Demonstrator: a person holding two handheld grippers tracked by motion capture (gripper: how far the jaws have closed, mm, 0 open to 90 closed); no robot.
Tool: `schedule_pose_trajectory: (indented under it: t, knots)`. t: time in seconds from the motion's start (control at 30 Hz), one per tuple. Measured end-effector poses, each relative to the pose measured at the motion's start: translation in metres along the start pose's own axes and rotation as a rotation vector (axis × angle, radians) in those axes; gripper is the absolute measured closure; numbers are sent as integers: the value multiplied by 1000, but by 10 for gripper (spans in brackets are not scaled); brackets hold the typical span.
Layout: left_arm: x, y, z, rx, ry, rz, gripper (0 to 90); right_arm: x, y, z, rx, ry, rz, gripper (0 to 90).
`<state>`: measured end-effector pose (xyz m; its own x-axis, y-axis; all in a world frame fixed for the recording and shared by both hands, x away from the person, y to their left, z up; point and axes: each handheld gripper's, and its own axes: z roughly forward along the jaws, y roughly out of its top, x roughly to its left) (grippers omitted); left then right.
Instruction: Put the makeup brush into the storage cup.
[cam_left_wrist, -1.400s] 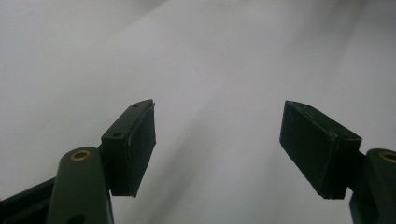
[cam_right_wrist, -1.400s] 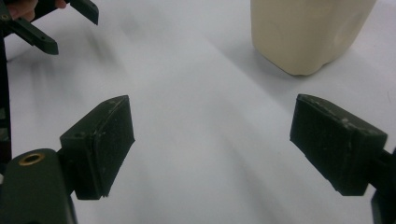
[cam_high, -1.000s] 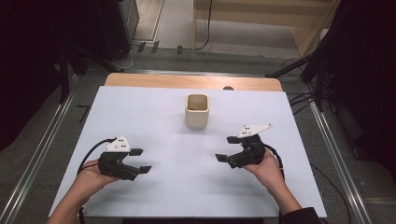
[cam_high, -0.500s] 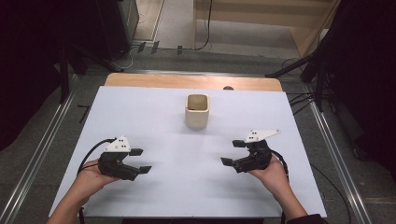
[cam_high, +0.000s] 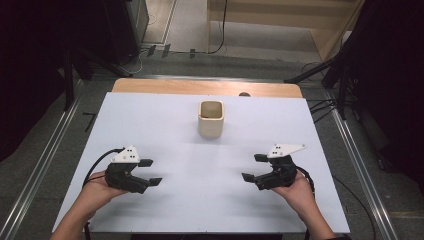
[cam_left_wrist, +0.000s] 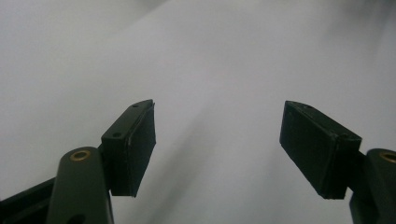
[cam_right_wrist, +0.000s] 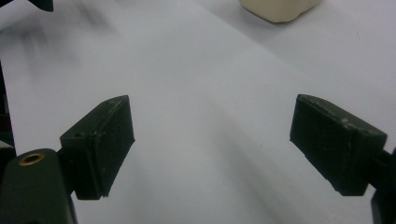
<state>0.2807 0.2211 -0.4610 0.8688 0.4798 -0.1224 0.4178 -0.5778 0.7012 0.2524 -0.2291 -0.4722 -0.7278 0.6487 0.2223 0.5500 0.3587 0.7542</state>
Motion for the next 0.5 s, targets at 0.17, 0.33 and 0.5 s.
schedule_pose_trajectory:
  t: [0.17,0.33,0.5]
  knots:
    - [0,0,0,0,0,3,273,1,-4,-4,-3,-5,-3,145]
    - [0,0,0,-2,0,1,273,0,-8,-9,-3,-20,7,145]
    - [-1,0,0,-3,0,2,273,0,-11,-11,2,-25,1,145]
